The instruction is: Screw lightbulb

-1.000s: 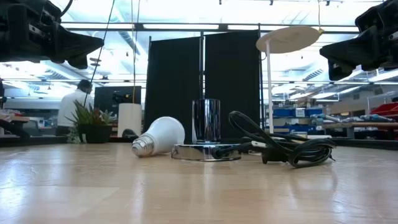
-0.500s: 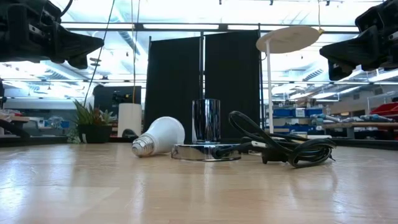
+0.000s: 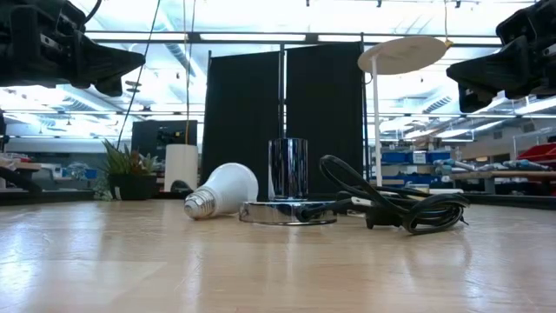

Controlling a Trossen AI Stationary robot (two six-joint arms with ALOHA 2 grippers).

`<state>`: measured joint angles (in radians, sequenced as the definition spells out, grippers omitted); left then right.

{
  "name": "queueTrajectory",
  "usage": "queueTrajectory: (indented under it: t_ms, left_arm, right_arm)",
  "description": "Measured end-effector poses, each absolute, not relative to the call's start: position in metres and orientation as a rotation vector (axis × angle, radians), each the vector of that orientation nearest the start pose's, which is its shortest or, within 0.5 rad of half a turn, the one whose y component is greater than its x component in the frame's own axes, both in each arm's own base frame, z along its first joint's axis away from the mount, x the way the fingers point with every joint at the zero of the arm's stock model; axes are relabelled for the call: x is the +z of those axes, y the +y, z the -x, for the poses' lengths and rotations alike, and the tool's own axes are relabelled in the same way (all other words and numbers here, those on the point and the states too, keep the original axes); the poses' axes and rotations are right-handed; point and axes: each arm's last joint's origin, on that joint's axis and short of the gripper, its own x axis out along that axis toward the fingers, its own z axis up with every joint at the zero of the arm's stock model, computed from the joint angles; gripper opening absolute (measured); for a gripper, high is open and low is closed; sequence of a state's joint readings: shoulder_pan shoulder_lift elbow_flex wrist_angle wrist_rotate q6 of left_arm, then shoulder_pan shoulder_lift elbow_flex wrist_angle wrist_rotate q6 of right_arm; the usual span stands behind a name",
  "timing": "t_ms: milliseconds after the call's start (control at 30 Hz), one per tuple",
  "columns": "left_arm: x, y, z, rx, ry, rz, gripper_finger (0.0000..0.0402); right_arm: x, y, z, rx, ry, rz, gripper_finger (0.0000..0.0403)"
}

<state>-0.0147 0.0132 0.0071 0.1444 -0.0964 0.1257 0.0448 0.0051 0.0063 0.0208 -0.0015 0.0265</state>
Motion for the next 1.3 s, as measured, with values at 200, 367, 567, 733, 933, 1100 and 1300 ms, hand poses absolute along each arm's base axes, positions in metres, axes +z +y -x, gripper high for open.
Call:
queueTrajectory:
  t_ms: [200,367,567,733,933,1100,1300]
  left_arm:
    - [0.1789,0.0014,-0.097,0.09,-0.133,-0.117,0.0019]
    - [0.1789,0.0013,-0.097,0.09,-0.133,-0.117,0.0019]
    - [0.1789,0.0013,-0.097,0.09,-0.133,-0.118,0.0019]
    - [0.1789,0.0013,-0.097,0.09,-0.133,-0.118,0.0019]
    - [0.1789,0.0013,-0.097,0.09,-0.133,-0.118,0.0019]
    - [0.179,0.0025,-0.0969,0.13,-0.132,-0.119,0.0019]
    - [0.1792,0.0029,-0.0968,0.145,-0.132,-0.135,0.0019]
  right_arm:
    - [0.1672,0.0044,-0.0975,0.047,-0.021,-0.027,0.0039]
    - [0.1672,0.0044,-0.0975,0.046,-0.021,-0.027,0.0039]
    - [0.1673,0.0044,-0.0975,0.047,-0.021,-0.027,0.0039]
    - [0.1672,0.0044,-0.0975,0.047,-0.021,-0.027,0.0039]
    - [0.1672,0.0044,-0.0975,0.046,-0.021,-0.027,0.0039]
    - [0.1672,0.0044,-0.0975,0.047,-0.021,-0.027,0.0039]
    - [0.1673,0.0044,-0.0975,0.047,-0.022,-0.027,0.0039]
